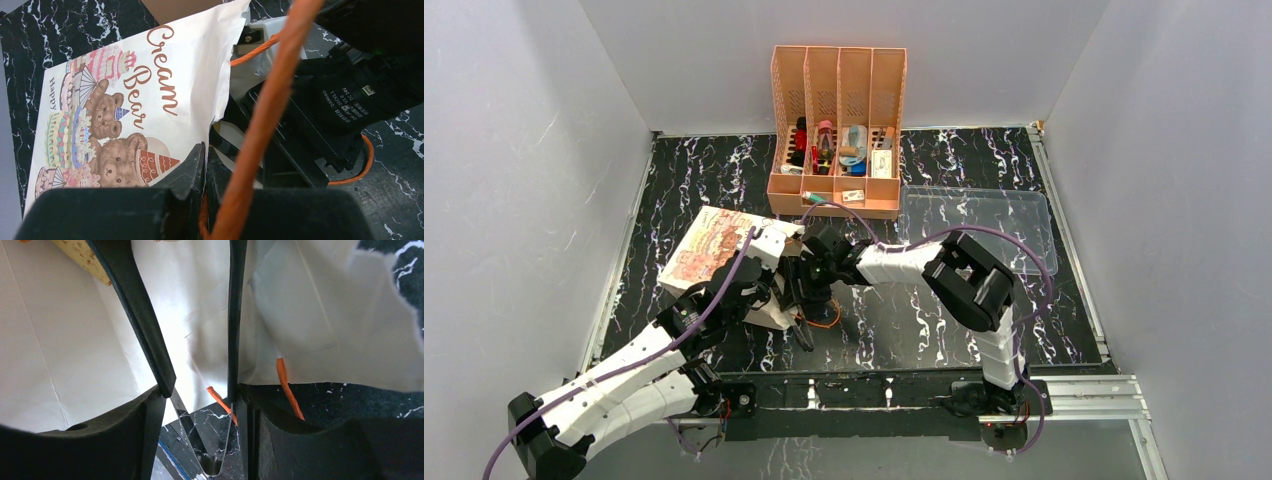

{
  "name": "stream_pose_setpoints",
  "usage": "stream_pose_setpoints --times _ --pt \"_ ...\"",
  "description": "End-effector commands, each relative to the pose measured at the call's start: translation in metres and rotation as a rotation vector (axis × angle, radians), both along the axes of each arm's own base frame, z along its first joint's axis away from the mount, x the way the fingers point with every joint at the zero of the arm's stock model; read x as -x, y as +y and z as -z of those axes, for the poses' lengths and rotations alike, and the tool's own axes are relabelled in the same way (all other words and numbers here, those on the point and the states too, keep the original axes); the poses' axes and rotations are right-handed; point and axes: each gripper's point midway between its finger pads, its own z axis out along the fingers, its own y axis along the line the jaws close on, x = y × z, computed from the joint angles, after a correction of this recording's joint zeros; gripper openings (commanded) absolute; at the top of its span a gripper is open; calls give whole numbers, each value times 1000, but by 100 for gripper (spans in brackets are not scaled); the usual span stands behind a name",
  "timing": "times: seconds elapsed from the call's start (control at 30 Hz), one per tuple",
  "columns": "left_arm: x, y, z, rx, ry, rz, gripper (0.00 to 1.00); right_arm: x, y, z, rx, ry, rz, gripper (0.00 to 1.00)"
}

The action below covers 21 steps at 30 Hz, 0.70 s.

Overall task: Take the fake bread out of the paper bag
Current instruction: Take out the fake bread from the paper bag.

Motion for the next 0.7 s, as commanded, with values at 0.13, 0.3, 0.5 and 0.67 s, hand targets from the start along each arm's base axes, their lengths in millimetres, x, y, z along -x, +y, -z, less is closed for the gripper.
stream_pose_setpoints --times 0.13,0.3,0.5,0.67 --pt "-4 -22 -36 132 -79 65 0 -19 7 19 32 -50 26 52" --pt "-3 -22 -38 149 -83 64 0 -18 8 28 39 -28 33 50" --pt "-1 -16 -41 160 -92 40 0 -15 7 30 32 -9 41 27" --pt "-6 5 -46 110 -102 -76 0 -15 -2 7 3 -47 83 3"
